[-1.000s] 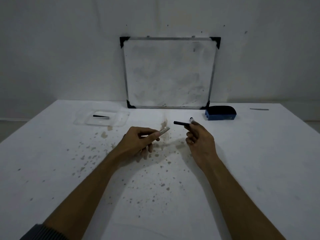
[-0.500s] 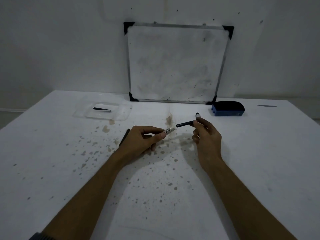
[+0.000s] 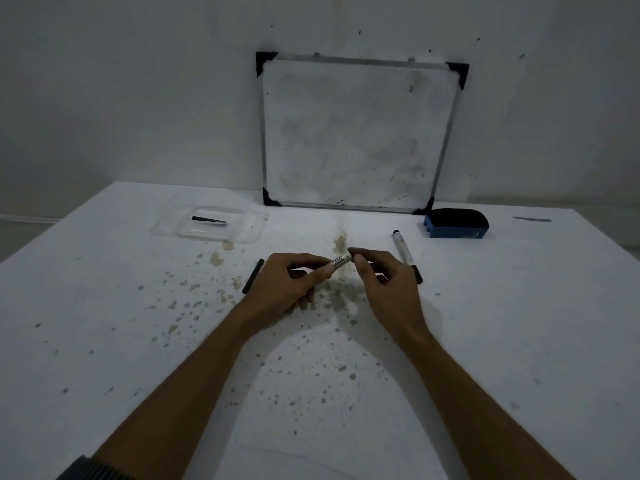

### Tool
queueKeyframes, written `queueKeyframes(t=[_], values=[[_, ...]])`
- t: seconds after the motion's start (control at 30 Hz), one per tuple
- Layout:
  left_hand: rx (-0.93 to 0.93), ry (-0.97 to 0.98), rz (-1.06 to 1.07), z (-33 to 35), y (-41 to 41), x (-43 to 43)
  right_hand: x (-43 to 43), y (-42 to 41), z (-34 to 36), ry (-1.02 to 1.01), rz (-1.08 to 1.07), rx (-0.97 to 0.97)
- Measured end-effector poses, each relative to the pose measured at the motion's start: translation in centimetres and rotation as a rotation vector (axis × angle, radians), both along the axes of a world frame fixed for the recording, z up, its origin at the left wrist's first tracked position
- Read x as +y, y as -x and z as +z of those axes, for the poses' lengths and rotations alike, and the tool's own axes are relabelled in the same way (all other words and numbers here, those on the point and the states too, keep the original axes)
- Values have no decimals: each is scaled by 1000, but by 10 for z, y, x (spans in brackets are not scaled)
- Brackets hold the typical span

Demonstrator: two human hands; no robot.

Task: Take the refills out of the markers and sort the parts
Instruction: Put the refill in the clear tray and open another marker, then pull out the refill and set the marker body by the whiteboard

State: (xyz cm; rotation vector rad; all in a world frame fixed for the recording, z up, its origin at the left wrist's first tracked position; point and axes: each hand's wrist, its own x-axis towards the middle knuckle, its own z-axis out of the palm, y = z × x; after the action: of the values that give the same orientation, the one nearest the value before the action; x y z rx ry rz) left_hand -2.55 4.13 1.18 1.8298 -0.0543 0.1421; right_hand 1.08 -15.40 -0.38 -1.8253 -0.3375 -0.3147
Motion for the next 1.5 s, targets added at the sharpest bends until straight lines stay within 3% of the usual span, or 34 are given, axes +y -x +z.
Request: queueKeyframes(t=[0.2,0.4,0.53,0.67,0.87,1.13,1.37,1.5], values=[[-54,30,32,7,2,8,0,9,7,-19,117,4],[-163,119,286,2,-2,18,9,5,5,346,101,-62],[-142,118,277,-2,-3,14,26,-13,10,609,165,-106],[-104,90,275,-7,-10,16,40,-24,5,708,178,-160],[-155,14,240,-12,-15,14,31,-29,2,552,122,-86],[-125,-48,133,-12,-18,5,0,-27,11,-32,155,149],[-71,21,-15,-13,-10,-13,-9,-31,21,-627,173,494],[-52,44,-28,-11,-9,-11,-12,-29,22,-611,301,571]])
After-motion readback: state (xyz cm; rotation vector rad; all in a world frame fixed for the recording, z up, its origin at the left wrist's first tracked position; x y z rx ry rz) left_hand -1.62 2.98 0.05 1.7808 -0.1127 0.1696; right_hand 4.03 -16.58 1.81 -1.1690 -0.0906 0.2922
